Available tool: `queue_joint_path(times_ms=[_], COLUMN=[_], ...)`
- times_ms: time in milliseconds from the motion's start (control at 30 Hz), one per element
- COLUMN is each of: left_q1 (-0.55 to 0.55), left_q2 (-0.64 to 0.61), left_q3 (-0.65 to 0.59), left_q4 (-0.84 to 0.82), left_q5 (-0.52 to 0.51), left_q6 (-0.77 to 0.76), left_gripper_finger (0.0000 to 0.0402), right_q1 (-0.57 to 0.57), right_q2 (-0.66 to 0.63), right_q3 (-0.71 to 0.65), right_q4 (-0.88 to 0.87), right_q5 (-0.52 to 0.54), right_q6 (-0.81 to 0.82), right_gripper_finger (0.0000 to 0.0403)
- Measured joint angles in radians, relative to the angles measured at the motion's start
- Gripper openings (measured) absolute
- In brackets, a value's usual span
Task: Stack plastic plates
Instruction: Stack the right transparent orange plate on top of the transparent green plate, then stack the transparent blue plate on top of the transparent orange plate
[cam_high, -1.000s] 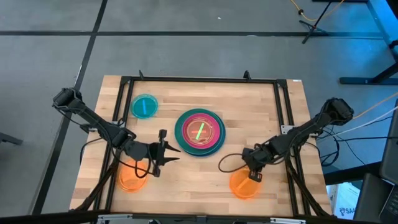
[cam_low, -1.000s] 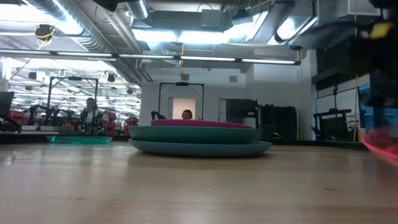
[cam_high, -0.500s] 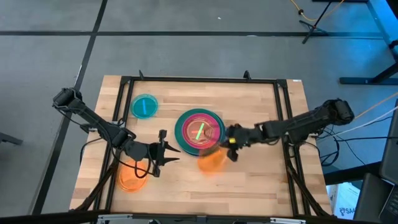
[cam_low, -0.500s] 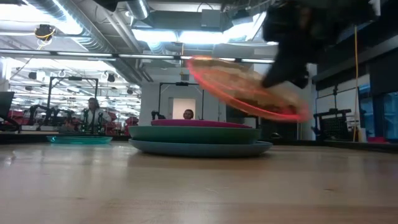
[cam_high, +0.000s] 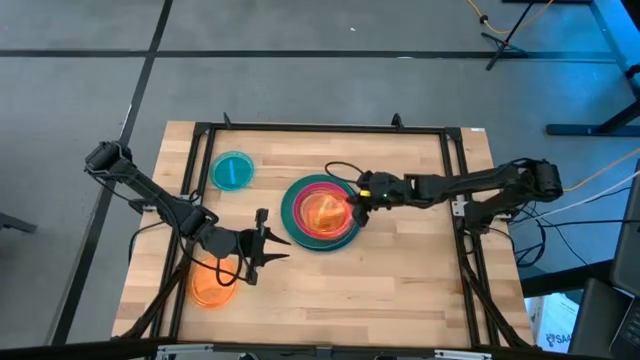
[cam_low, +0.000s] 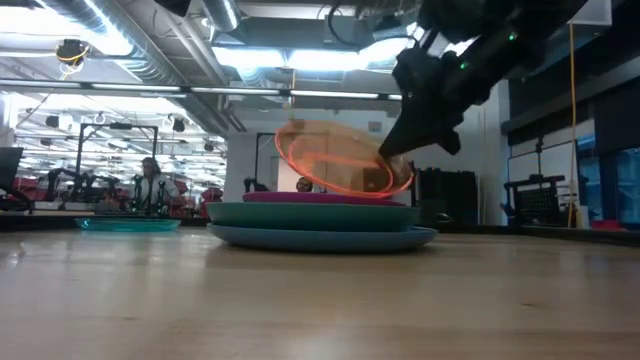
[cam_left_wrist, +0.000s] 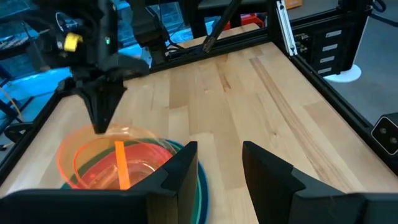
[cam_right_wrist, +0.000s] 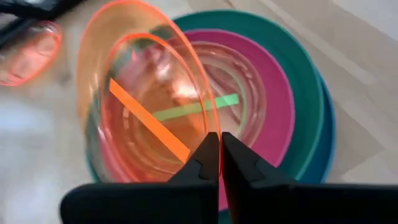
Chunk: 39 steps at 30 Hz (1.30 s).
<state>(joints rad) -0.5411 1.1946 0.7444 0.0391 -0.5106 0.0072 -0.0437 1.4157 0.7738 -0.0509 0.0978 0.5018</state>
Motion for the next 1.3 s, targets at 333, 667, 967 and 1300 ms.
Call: queue_joint_path(times_ms=[333,667,967,1300], left_q1=[0.000,0.003,0.103,0.381], left_q2=[0.000,0.000,0.000,0.000], left_q3=[0.000,0.000,0.000,0.000], left_q4=[-0.033,-0.039,-0.156,-0.294], left_q5=[0.022,-0.029,-0.285,-0.225], left_q6=[0.001,0.048,0.027,-0.020], left_gripper_finger=[0.0121,0.0121,0.0121,0.0121], right_q1=[-0.064,-0.068,-0.050,0.195], right_q2=[0.133,0.191,0.072,-0.166], right_q3=[0.000,0.000,-0.001,-0.001], right_q4=[0.178,0.192,0.191,0.179], right_q5=[0.010,-0.003,-0.023,0.070], right_q6=[-0.006,-0.034,-0.192,-0.435], right_gripper_finger=[0.0003,0.0047,0.0140,0.0150])
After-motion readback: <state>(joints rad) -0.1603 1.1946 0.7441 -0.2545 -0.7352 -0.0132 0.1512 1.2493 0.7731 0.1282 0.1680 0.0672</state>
